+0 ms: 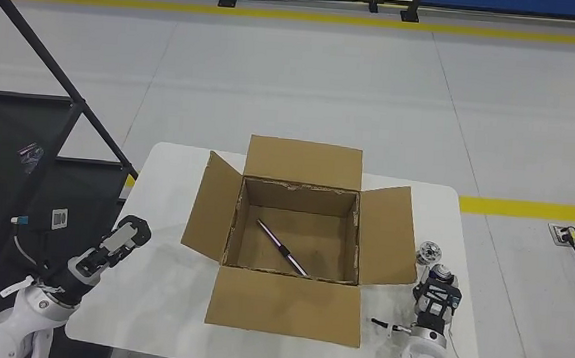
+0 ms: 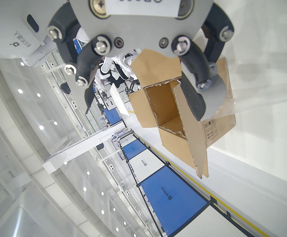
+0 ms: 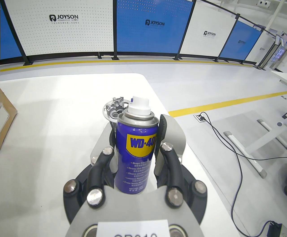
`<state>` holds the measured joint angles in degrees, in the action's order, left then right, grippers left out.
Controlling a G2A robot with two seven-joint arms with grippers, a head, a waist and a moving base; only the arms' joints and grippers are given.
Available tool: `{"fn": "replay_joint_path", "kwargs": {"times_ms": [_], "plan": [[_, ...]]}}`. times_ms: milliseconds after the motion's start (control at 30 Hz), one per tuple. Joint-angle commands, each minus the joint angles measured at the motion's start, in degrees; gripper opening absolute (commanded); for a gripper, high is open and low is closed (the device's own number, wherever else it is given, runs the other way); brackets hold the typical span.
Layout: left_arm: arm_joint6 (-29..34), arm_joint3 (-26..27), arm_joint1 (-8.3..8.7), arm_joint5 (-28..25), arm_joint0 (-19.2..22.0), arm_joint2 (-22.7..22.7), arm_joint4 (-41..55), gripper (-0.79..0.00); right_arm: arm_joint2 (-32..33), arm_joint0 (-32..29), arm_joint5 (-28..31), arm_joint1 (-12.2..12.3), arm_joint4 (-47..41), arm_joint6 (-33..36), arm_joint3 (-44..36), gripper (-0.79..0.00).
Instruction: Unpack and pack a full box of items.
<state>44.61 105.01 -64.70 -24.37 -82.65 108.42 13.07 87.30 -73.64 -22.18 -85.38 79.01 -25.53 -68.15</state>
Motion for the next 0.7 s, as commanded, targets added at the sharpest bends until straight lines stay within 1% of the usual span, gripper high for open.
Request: {"fn": "replay_joint_path", "kwargs": {"times_ms": [0, 167, 233, 267, 300, 367, 400, 467, 667], "plan": [[0.0, 0.0, 0.0, 0.0, 0.0, 0.0, 0.0, 0.0, 0.1, 0.0, 0.2, 0.0, -0.1, 0.1, 0.0, -0.422], [0.0, 0.0, 0.0, 0.0, 0.0, 0.0, 0.0, 0.0, 0.2, -0.3, 0.5, 0.0, -0.4, -0.1, 0.0, -0.419], [0.0, 0.0, 0.0, 0.0, 0.0, 0.0, 0.0, 0.0, 0.3, -0.3, 0.6, 0.0, -0.5, -0.1, 0.0, -0.397], [0.0, 0.0, 0.0, 0.0, 0.0, 0.0, 0.0, 0.0, 0.3, -0.4, 0.7, 0.0, -0.4, -0.2, 0.0, -0.302], [0.0, 0.0, 0.0, 0.0, 0.0, 0.0, 0.0, 0.0, 0.4, -0.6, 0.7, 0.1, -0.4, -0.2, -0.2, -0.175], [0.0, 0.0, 0.0, 0.0, 0.0, 0.0, 0.0, 0.0, 0.5, -1.0, 0.8, 0.1, -0.3, -0.2, -0.7, -0.08], [0.0, 0.0, 0.0, 0.0, 0.0, 0.0, 0.0, 0.0, 0.5, -1.3, 0.9, 0.1, -0.1, -0.2, -1.1, -0.018], [0.0, 0.0, 0.0, 0.0, 0.0, 0.0, 0.0, 0.0, 0.7, -1.9, 1.1, 0.2, 0.0, 0.0, -2.0, 0.0], [0.0, 0.0, 0.0, 0.0, 0.0, 0.0, 0.0, 0.0, 1.7, -4.1, 1.8, 0.4, -0.2, -0.2, -6.3, 0.0]]}}
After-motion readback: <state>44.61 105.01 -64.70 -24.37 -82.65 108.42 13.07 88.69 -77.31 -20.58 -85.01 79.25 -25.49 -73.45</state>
